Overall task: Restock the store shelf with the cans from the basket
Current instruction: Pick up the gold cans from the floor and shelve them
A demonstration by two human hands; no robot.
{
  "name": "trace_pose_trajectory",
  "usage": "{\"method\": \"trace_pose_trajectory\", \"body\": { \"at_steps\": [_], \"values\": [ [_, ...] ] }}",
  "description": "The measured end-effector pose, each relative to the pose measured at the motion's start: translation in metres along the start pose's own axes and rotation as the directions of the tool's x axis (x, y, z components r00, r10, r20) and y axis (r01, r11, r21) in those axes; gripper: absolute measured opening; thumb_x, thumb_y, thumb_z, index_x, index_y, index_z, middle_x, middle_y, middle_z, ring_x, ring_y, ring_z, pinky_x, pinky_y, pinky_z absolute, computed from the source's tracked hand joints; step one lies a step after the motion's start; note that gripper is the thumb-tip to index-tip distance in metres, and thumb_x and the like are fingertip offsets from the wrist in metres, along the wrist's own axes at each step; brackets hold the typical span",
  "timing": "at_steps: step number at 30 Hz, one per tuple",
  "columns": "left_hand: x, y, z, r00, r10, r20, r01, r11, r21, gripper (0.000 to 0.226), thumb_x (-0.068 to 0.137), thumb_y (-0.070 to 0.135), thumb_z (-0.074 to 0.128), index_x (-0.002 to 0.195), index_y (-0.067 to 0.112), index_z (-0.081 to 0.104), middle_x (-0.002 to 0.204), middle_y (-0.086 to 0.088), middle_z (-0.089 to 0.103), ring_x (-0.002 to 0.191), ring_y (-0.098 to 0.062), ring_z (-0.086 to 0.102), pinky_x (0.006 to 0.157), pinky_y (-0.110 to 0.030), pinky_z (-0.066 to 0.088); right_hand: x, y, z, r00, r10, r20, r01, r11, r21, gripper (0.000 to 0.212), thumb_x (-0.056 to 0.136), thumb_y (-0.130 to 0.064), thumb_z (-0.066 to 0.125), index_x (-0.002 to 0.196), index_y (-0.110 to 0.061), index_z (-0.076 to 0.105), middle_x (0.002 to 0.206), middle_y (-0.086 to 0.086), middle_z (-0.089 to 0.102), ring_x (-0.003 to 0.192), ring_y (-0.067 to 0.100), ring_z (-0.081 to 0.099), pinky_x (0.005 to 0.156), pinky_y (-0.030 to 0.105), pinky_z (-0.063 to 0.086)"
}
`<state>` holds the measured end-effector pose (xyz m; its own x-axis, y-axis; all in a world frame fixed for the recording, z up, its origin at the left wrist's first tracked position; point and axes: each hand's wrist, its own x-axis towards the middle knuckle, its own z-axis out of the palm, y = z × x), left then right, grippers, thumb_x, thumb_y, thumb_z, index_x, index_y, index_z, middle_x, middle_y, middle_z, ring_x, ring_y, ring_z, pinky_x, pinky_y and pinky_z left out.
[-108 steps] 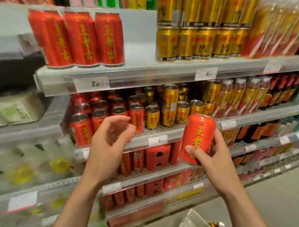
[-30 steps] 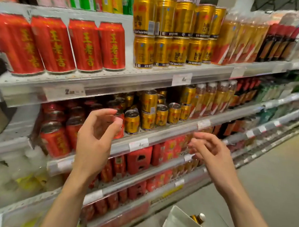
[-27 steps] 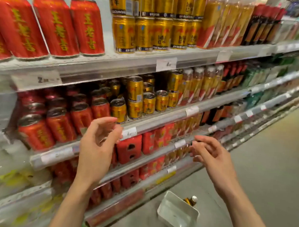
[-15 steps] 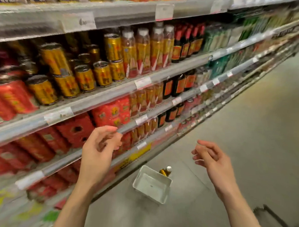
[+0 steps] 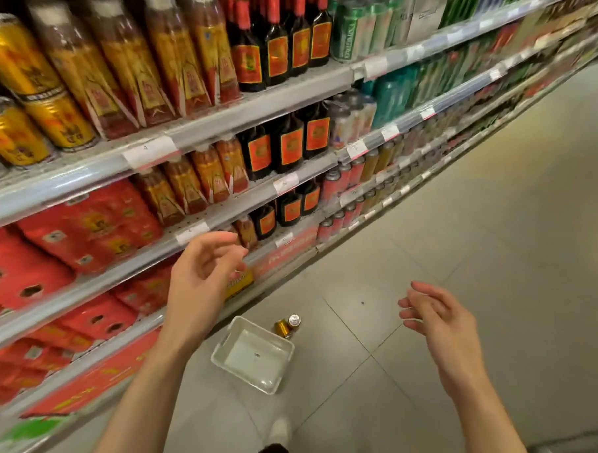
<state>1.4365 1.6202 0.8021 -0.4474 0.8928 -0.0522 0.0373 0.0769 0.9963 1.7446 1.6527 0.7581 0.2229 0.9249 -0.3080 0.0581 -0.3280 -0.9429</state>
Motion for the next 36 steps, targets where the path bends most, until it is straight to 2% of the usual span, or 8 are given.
{"method": "trace_pose_trajectory", "body": {
  "at_steps": [6,11,17,21,24,28,32,36],
  "values": [
    [0.07,-0.014,0.056,0.997,-0.057,-0.045,0.055,0.998,-0.03,0.018,0.093,0.014,0.069,0.111,0.017,0.067,0.102,-0.013,0.072,0.086,-0.019,0.07,0.076,-0.028,0.06,0.089,-0.018,-0.002,0.999,0.027,0.04,-0.023,0.996,-0.085,0.014,0.097,-0.015,0.066,0.11,-0.017,0.07,0.088,0.009,0.078,0.074,0.017,0.07,0.077,0.036,0.056],
    [0.133,-0.032,0.08,0.981,-0.125,-0.145,0.114,0.99,-0.082,0.017,0.094,0.015,0.069,0.11,0.018,0.067,0.101,-0.011,0.073,0.087,-0.02,0.072,0.082,-0.036,0.06,0.176,-0.046,0.025,0.994,-0.002,0.111,0.02,0.986,-0.167,0.013,0.096,-0.014,0.067,0.109,-0.016,0.071,0.084,0.01,0.077,0.069,0.018,0.068,0.075,0.036,0.057],
    [0.176,-0.04,0.087,0.937,-0.142,-0.32,0.127,0.99,-0.068,0.018,0.095,0.011,0.067,0.112,0.014,0.065,0.094,-0.007,0.075,0.084,-0.013,0.072,0.078,-0.026,0.06,0.265,-0.065,0.078,0.95,0.002,0.312,0.078,0.967,-0.244,0.014,0.096,-0.015,0.069,0.109,-0.015,0.072,0.085,0.011,0.077,0.071,0.02,0.069,0.074,0.036,0.058],
    [0.187,-0.061,0.086,0.863,-0.182,-0.472,0.168,0.983,-0.072,0.017,0.094,0.01,0.068,0.109,0.017,0.066,0.097,-0.013,0.073,0.09,-0.019,0.072,0.073,-0.02,0.058,0.317,-0.06,0.117,0.879,0.045,0.475,0.125,0.939,-0.319,0.014,0.097,-0.017,0.068,0.11,-0.016,0.071,0.085,0.009,0.077,0.071,0.019,0.07,0.073,0.034,0.06],
    [0.186,-0.085,0.091,0.785,-0.234,-0.573,0.242,0.968,-0.064,0.017,0.095,0.007,0.067,0.111,0.009,0.065,0.099,-0.013,0.074,0.089,-0.021,0.07,0.07,-0.017,0.056,0.356,-0.042,0.142,0.805,0.104,0.583,0.155,0.913,-0.377,0.013,0.098,-0.019,0.067,0.11,-0.019,0.071,0.085,0.007,0.077,0.073,0.019,0.071,0.072,0.031,0.06],
    [0.177,-0.128,0.108,0.668,-0.294,-0.684,0.334,0.939,-0.077,0.018,0.09,0.014,0.07,0.108,0.015,0.067,0.095,-0.011,0.074,0.079,-0.022,0.07,0.079,-0.034,0.056,0.408,-0.003,0.173,0.685,0.229,0.691,0.176,0.869,-0.462,0.012,0.098,-0.02,0.066,0.109,-0.019,0.07,0.086,0.004,0.077,0.076,0.021,0.073,0.071,0.025,0.059],
    [0.175,-0.185,0.139,0.59,-0.381,-0.712,0.427,0.895,-0.125,0.017,0.096,0.006,0.064,0.108,0.018,0.066,0.097,-0.018,0.071,0.077,-0.02,0.069,0.081,-0.038,0.056,0.451,0.048,0.193,0.576,0.339,0.744,0.24,0.8,-0.55,0.012,0.099,-0.021,0.065,0.111,-0.019,0.068,0.092,0.001,0.077,0.077,0.012,0.072,0.068,0.019,0.057],
    [0.184,-0.26,0.163,0.542,-0.476,-0.693,0.506,0.843,-0.183,0.018,0.095,0.004,0.062,0.11,0.014,0.064,0.096,-0.014,0.072,0.075,-0.014,0.07,0.08,-0.035,0.056,0.485,0.109,0.216,0.528,0.381,0.759,0.312,0.744,-0.591,0.012,0.099,-0.02,0.065,0.111,-0.018,0.067,0.094,0.003,0.076,0.076,0.008,0.072,0.066,0.016,0.057]
  ]
}}
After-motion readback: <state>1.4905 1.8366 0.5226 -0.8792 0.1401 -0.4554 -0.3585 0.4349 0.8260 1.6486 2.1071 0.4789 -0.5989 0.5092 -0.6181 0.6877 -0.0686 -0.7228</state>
